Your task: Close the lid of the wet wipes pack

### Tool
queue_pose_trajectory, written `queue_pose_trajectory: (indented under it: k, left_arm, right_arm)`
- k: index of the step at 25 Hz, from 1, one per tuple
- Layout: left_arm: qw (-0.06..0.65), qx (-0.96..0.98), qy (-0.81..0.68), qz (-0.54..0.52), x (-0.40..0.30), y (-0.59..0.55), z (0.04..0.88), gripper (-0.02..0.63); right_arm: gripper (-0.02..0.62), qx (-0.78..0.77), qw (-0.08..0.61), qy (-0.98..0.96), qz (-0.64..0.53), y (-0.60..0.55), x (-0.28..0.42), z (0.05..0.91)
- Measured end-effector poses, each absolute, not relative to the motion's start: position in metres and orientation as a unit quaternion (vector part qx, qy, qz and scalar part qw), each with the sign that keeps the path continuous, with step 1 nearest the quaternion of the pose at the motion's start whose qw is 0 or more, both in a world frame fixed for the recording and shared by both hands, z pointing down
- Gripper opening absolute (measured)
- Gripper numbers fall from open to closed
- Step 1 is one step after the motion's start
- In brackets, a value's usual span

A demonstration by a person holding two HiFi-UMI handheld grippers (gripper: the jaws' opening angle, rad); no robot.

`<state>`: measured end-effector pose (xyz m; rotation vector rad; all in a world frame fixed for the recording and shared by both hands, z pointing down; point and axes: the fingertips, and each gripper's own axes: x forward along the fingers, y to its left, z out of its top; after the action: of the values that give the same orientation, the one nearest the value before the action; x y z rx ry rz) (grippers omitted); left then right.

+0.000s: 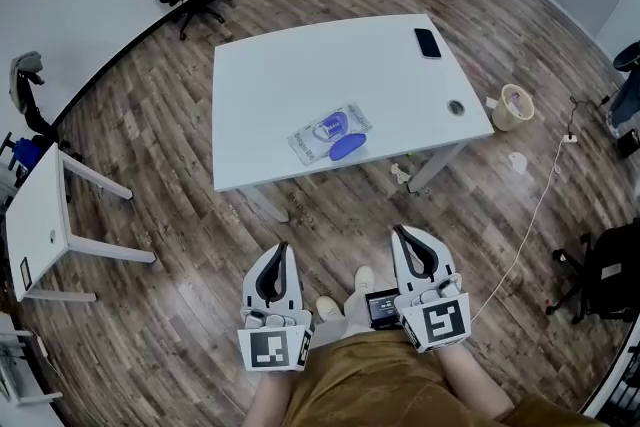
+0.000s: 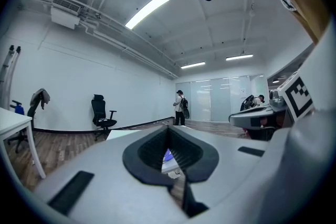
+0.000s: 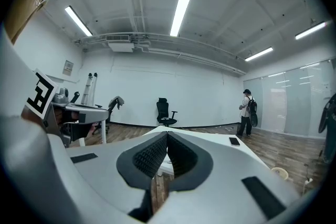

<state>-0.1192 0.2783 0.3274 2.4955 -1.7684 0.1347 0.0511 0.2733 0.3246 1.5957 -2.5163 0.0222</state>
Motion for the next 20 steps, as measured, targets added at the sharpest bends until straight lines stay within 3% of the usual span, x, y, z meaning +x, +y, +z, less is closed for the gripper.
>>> queue_pose_trajectory:
  k: [20]
  left_arm:
    - [0.036, 0.799, -0.598, 0.060, -0.071, 0.193, 0.331, 0.005]
  right_arm:
    - [0.009, 0.514, 0.073, -0.854, 0.028, 0.183, 0.098, 0.337]
